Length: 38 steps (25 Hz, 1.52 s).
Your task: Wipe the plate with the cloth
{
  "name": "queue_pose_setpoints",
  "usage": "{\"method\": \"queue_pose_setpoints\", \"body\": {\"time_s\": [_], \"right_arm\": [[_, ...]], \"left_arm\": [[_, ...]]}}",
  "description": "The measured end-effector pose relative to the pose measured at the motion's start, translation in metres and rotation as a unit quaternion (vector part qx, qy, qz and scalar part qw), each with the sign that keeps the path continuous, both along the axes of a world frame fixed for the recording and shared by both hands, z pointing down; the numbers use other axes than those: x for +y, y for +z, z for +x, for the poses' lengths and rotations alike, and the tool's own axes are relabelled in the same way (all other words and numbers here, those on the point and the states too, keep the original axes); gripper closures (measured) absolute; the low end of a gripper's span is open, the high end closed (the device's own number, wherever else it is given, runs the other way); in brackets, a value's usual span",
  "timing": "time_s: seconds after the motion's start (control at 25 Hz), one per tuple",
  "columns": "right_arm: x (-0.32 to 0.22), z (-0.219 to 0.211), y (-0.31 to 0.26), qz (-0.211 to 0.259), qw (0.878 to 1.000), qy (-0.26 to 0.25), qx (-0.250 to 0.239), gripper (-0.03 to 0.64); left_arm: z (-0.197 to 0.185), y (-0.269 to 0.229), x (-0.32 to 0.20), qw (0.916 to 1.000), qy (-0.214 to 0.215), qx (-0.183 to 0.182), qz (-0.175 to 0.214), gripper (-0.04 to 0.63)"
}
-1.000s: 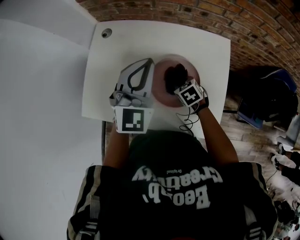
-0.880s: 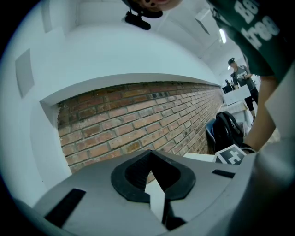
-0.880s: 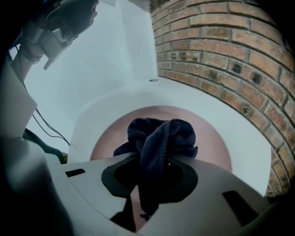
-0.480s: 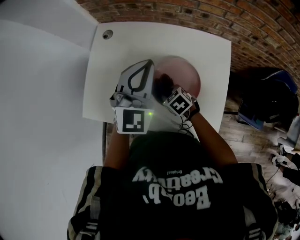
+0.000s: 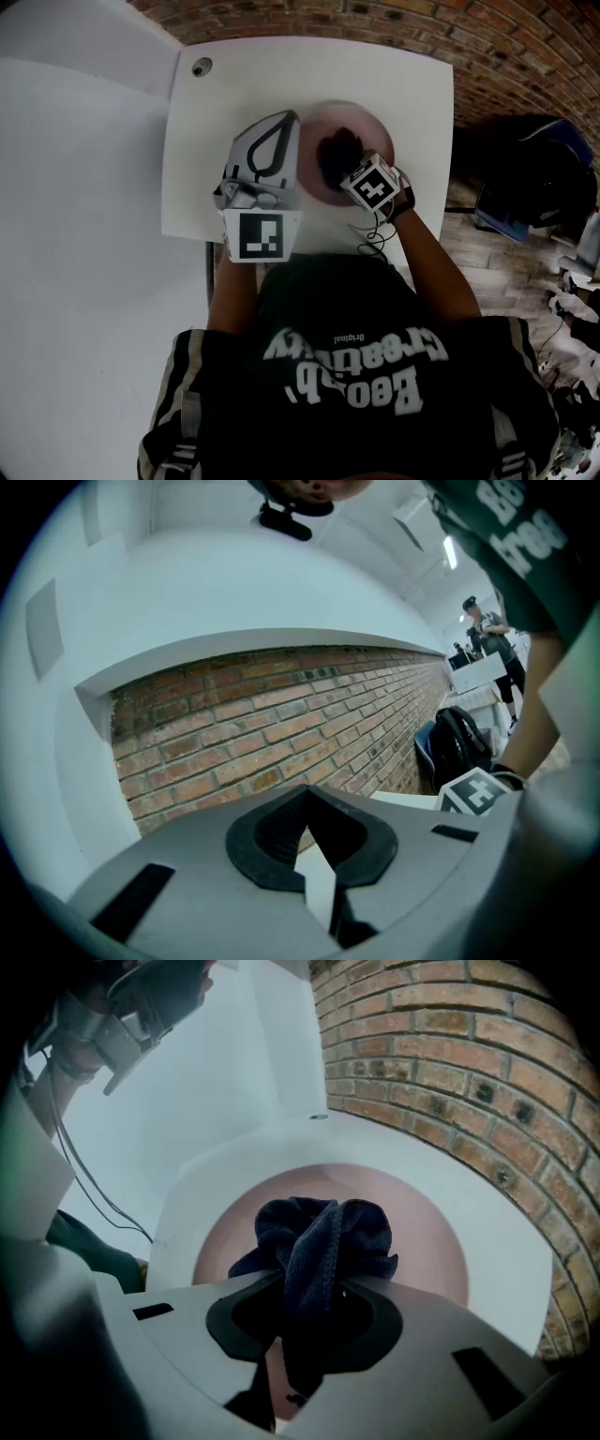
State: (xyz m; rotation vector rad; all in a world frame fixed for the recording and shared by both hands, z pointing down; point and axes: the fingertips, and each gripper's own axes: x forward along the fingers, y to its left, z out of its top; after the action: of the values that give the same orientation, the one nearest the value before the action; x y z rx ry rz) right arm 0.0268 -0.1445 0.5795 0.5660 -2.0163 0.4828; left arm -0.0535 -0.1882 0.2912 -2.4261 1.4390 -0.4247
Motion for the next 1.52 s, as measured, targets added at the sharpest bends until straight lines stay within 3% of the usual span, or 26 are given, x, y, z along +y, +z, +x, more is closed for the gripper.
{"method": "queue_pose_setpoints", "body": {"time_s": [0.16,0.4,0.68,1.12,1.52], "right_arm": [[-0.018,0.029,0.0,0.014,0.999,0.018,0.029,0.541],[-0.038,0.069,-0.003,0.053,0.995,0.031,0.082,0.541],[-0.025,0.074,-0.004,0.058,0.994,0.011,0.088,0.541],[0.025,0.054,-0.003,0.03,0.998,-0.023,0.056,0.543],[0.043,-0.009,0.001,0.017,0.995,-0.092,0.026,0.543]], "left_arm": [[0.002,-0.005,-0.002,0.9998,0.002,0.016,0.007,0.597],[0.007,-0.005,0.003,1.0,0.003,0.001,0.005,0.597],[0.006,-0.006,0.006,0.9999,-0.007,0.005,0.006,0.597],[0.013,-0.007,0.012,0.9998,-0.016,0.0,0.011,0.597],[-0.007,-0.001,0.016,0.9992,-0.04,-0.004,0.006,0.597]]}}
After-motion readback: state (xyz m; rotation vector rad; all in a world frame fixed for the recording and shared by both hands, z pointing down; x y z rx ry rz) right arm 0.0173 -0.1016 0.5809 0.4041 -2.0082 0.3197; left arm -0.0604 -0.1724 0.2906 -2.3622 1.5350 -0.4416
